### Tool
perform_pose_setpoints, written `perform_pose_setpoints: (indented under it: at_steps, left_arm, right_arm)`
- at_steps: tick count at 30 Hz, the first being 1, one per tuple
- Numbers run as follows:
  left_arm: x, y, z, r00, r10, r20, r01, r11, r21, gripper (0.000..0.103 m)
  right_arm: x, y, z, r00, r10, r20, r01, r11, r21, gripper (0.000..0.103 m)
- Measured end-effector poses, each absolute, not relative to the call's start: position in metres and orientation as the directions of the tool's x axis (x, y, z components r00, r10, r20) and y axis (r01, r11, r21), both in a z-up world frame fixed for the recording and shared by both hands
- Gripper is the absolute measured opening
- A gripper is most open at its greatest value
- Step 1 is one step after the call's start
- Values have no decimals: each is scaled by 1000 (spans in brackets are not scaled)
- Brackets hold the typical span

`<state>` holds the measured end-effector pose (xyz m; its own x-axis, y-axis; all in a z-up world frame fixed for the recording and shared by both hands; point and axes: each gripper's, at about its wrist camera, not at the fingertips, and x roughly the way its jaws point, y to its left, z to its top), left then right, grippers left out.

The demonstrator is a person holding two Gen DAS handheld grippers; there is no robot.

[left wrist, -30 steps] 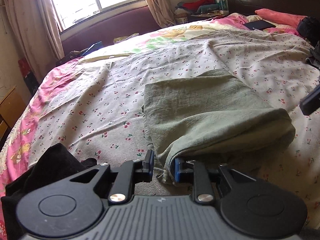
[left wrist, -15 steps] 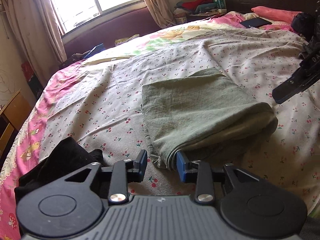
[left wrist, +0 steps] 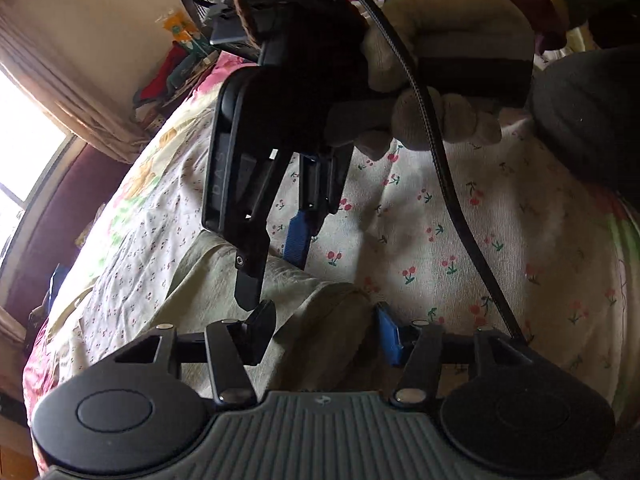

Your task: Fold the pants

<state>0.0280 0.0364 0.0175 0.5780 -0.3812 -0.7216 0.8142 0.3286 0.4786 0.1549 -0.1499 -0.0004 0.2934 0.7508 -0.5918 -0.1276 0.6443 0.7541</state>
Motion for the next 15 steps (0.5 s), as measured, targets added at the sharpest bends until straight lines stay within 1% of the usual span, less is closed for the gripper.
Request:
perform_pose_setpoints:
  at_steps: [1, 2, 3, 4, 7, 8, 9, 10, 11, 12, 13, 14, 15]
  left_arm:
    - [36, 35, 18, 547, -385, -743, 834, 328, 444, 65]
    - [44, 33, 19, 506, -389, -770, 856, 332, 395, 60]
    - [49, 32, 19, 463, -389, -796, 878, 326, 351, 47]
    - [50, 32, 18, 423, -388, -819, 897, 304, 320, 39]
    - [32, 34, 13, 387, -356, -851, 922, 170, 348, 36]
    - [25, 37, 11, 353, -345, -870, 936, 123, 331, 30]
    - [16, 41, 9, 265, -321, -909, 964, 84, 251, 18]
    - [9, 44, 9, 216, -315, -924, 976, 65, 206, 18]
    - [-1, 48, 11, 234, -310, -921, 972, 45, 232, 18]
    - [-4, 50, 14, 289, -309, -906, 956, 51, 287, 20]
    - [-2, 51, 21, 349, -314, -883, 937, 87, 339, 20]
    - [5, 54, 31, 368, -331, -869, 930, 158, 333, 20]
    - [13, 57, 43, 360, -358, -862, 927, 239, 288, 22]
  right_arm:
    - [156, -148, 4, 283, 743, -607, -162, 661, 733, 34]
    - [157, -146, 6, 269, 740, -616, -183, 668, 722, 30]
    - [155, -147, 7, 261, 740, -620, -193, 670, 717, 20]
    - [156, -145, 8, 258, 736, -626, -195, 674, 713, 13]
    - [158, -141, 9, 248, 721, -646, -201, 691, 694, 11]
    - [159, -139, 8, 248, 719, -649, -195, 693, 694, 11]
    - [159, -140, 7, 256, 716, -650, -186, 696, 693, 10]
    - [160, -141, 7, 275, 708, -650, -175, 702, 691, 10]
    - [162, -145, 5, 290, 703, -650, -168, 706, 688, 10]
    - [161, -144, 6, 290, 697, -656, -177, 712, 679, 10]
    - [159, -142, 8, 285, 696, -660, -192, 716, 672, 11]
    - [155, -143, 9, 276, 704, -654, -199, 708, 678, 15]
    - [151, -146, 11, 275, 714, -644, -185, 697, 693, 17]
